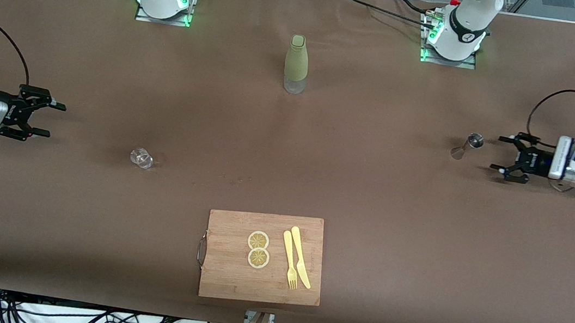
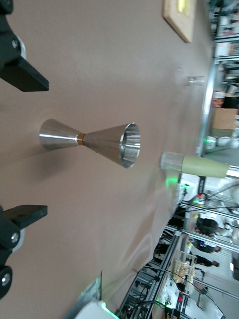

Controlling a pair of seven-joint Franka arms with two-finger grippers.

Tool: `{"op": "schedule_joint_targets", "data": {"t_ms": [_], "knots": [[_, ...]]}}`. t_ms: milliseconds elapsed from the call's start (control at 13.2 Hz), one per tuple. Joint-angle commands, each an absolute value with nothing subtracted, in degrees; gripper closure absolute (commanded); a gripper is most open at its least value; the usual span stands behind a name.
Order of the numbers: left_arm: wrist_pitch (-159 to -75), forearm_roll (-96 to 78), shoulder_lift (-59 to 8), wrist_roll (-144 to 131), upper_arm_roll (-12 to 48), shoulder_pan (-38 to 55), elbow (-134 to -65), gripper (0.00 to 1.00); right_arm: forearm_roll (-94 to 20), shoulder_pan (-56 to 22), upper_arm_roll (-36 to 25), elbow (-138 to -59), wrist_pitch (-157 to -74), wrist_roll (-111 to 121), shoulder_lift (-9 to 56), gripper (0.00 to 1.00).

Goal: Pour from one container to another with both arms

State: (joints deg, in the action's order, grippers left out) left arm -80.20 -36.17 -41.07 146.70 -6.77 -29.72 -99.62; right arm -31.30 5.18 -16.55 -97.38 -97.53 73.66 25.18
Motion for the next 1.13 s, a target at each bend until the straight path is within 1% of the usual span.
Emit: {"op": "schedule_joint_targets", "data": {"t_ms": [0,151,377,679,755,830,981,1057], "knots": [[-79.63,-31.30,-31.32,133.73,-6.86,-29.53,-100.90,0.00,-25.86,3.60,-16.00,-96.16,-98.61,61.47,22.68,0.00],[-79.63,-29.45,-26.39,122.40,-6.86,-29.44,-101.07,0.00,-22.61,3.43,-15.30,-94.75,-98.70,58.46,22.07,0.00],[-80.33,-26.28,-17.96,103.07,-6.86,-28.05,-101.07,0.00,-12.43,3.52,-11.27,-93.09,-98.00,45.84,19.34,0.00],[-80.42,-21.20,-7.41,71.10,-6.86,-22.17,-101.07,0.00,-2.57,3.51,-7.57,-89.39,-94.06,32.46,15.56,0.00],[-80.68,-18.92,-5.38,63.45,-6.77,-20.23,-101.07,0.00,-0.37,3.52,-6.78,-87.64,-91.00,31.82,14.86,0.00],[-81.99,-17.59,-3.36,56.23,-6.68,-18.13,-101.07,0.00,0.00,3.69,-5.98,-86.23,-87.75,29.82,13.72,0.00],[-82.97,-12.86,1.64,40.34,-6.07,-13.74,-101.07,0.00,-0.09,3.69,-4.14,-85.96,-86.49,19.30,10.74,0.00],[-83.06,-9.87,3.93,31.03,-5.37,-11.01,-101.07,0.00,0.09,3.69,-2.74,-87.00,-85.88,14.29,8.20,0.00]]}}
